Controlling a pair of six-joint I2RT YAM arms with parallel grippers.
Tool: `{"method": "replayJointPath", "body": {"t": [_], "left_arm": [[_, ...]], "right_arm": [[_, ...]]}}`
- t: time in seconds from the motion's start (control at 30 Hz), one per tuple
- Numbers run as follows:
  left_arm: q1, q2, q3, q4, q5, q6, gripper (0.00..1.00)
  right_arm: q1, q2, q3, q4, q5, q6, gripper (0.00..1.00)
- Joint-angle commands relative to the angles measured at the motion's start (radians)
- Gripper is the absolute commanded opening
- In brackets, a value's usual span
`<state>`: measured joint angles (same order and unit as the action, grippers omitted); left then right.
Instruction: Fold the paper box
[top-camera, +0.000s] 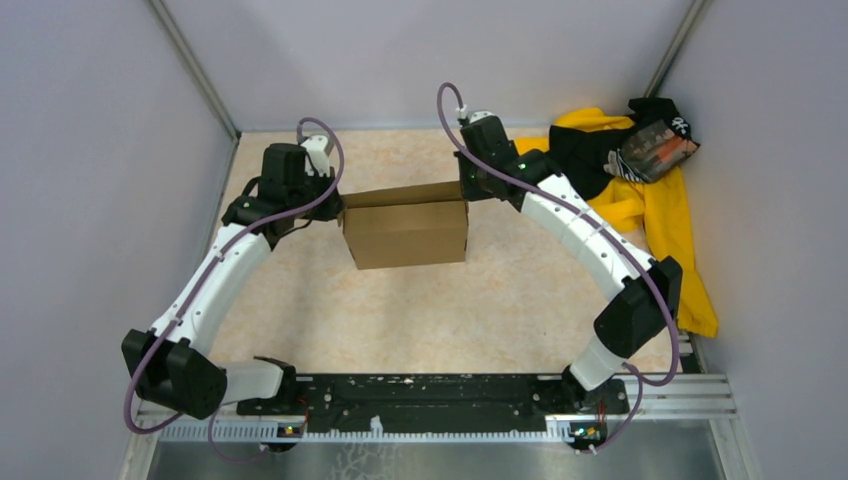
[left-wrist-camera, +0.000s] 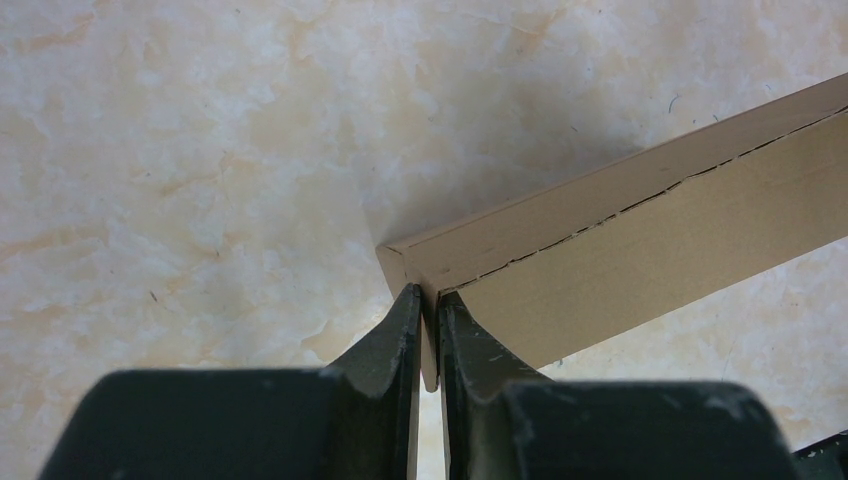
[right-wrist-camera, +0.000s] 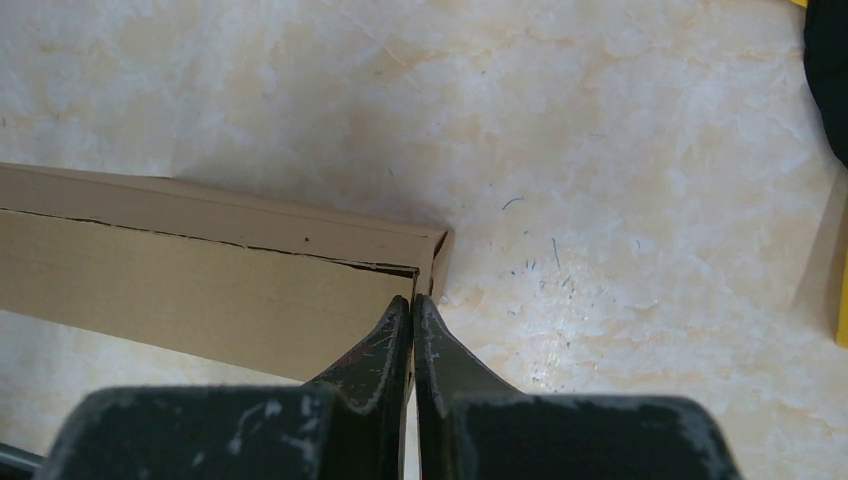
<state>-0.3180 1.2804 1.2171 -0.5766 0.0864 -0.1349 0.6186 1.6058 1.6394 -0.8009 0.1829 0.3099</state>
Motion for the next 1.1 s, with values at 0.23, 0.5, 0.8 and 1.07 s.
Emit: {"method": "replayJointPath", "body": {"t": [0.23, 0.5, 0.8, 1.07], "left_arm": [[-0.010, 0.022, 0.009, 0.027, 0.084, -0.023, 0.14], [-0.009, 0.023, 0.009, 0.029, 0.083, -0.023, 0.14], [-0.010, 0.025, 0.012, 0.029, 0.085, -0.025, 0.14], [-0.010, 0.026, 0.013, 0.030, 0.085, -0.029, 0.14]], "right_arm": [[0.020, 0.026, 0.073, 0.028, -0.084, 0.047, 0.00], [0.020, 0.032, 0.079, 0.020, -0.087, 0.046, 0.00], [0.024, 0.007, -0.002, 0.067, -0.081, 0.056, 0.00], [0.030, -0.016, -0.052, 0.093, -0.078, 0.061, 0.00]]}}
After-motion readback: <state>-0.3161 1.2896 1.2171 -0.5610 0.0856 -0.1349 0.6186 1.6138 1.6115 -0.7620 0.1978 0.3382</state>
